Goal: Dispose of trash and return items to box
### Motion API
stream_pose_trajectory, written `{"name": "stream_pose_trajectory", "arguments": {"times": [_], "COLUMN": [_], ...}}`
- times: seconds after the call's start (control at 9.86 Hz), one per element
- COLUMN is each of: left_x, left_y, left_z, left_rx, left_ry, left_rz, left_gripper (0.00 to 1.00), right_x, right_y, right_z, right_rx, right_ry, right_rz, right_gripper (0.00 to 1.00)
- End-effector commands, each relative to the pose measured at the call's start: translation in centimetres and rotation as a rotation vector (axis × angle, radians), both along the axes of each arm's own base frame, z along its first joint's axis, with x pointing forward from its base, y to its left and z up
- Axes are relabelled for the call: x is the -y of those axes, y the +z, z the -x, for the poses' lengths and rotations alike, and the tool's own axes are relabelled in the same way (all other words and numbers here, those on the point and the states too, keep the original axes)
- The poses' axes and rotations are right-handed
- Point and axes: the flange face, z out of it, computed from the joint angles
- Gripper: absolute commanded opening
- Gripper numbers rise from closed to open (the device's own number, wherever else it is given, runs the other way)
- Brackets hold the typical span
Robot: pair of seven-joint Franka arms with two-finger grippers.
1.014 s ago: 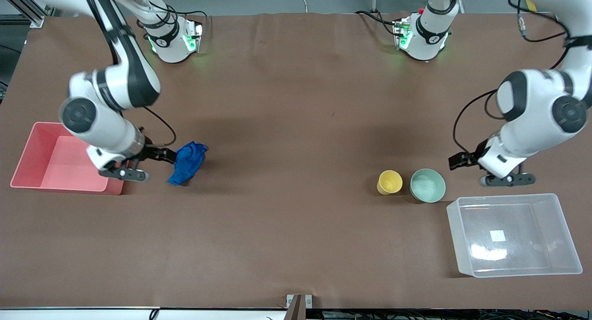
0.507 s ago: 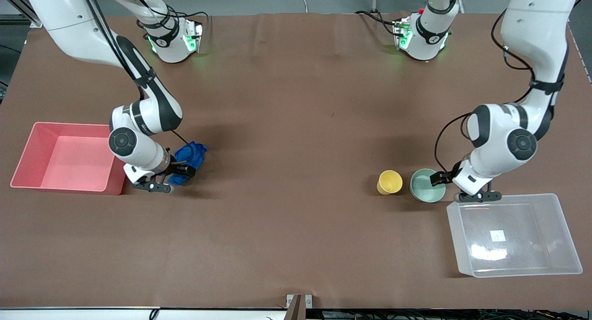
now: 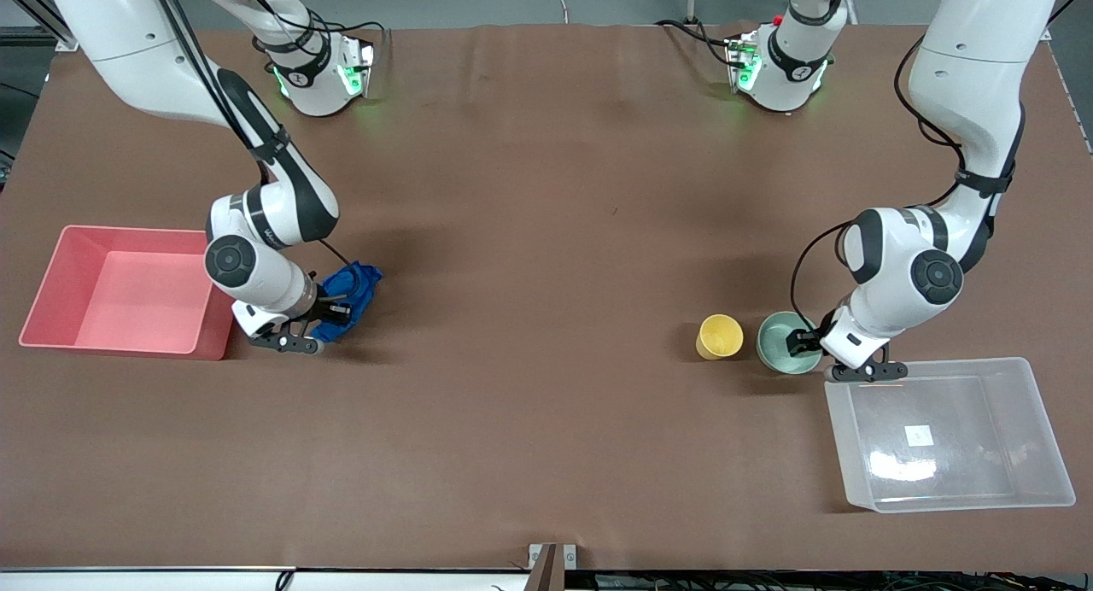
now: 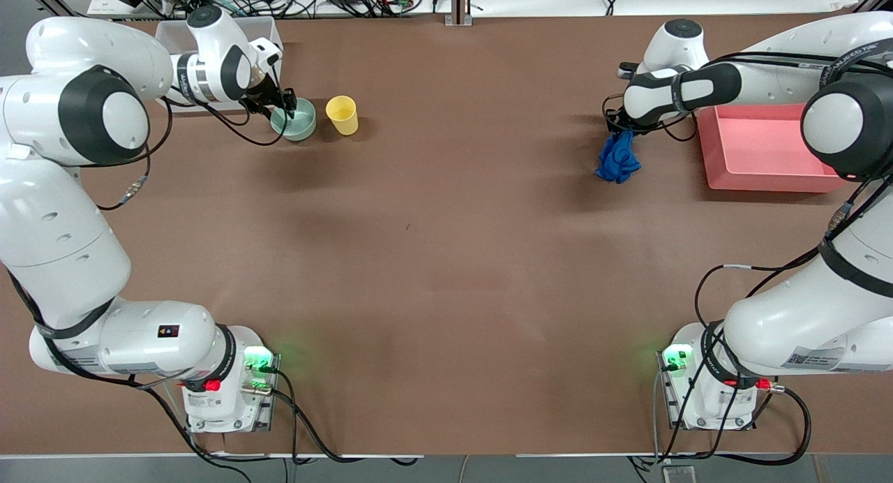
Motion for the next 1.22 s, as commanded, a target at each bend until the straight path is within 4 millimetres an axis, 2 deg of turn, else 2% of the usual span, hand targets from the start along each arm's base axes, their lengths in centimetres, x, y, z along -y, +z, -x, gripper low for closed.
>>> {"name": "stream_pose_trajectory", "arguments": {"times": [0.0,0.1,0.2,0.3,0.41,0.61,0.81,0.91,1.01,1.12], "left_x": [0.7,0.6,0.7,0.6,0.3,-0.3,-2.5,-4.1,-6.2,-8.4], "left_y": [-2.4,-1.9,-0.7,0.8,3.5,10.6,17.1,19.5,20.8,20.5], "left_z": [0.2,0.2,0.1,0.1,0.0,-0.3,-2.7,-4.4,-6.2,-7.7], "left_rx": [-0.014,-0.012,-0.003,-0.014,-0.02,0.002,-0.001,0.006,0.025,0.038], "left_ry": [0.002,0.0,-0.003,-0.011,-0.019,-0.024,-0.048,-0.07,-0.097,-0.117], "left_rz": [0.002,0.004,0.005,0.003,0.0,-0.005,-0.009,-0.011,-0.014,-0.02], "left_gripper": [0.05,0.01,0.0,0.0,0.0,0.0,0.0,0.0,0.0,0.0], "right_x": [0.2,-0.1,0.0,0.2,0.1,1.8,9.4,13.8,18.7,22.6], "right_y": [0.1,1.2,3.1,6.1,9.1,17.4,24.1,25.6,25.6,25.4], "right_z": [0.5,-0.4,-1.3,-2.4,-3.0,-3.1,-1.5,-0.7,-0.1,0.2], "right_rx": [0.018,0.023,-0.006,-0.044,-0.084,-0.113,-0.124,-0.134,-0.142,-0.127], "right_ry": [-0.039,-0.059,-0.062,-0.067,-0.062,-0.014,0.065,0.119,0.171,0.21], "right_rz": [0.004,0.008,0.029,0.054,0.076,0.066,0.079,0.075,0.078,0.088], "right_gripper": [0.0,0.01,0.01,0.01,0.01,0.01,0.01,0.01,0.01,0.01]}}
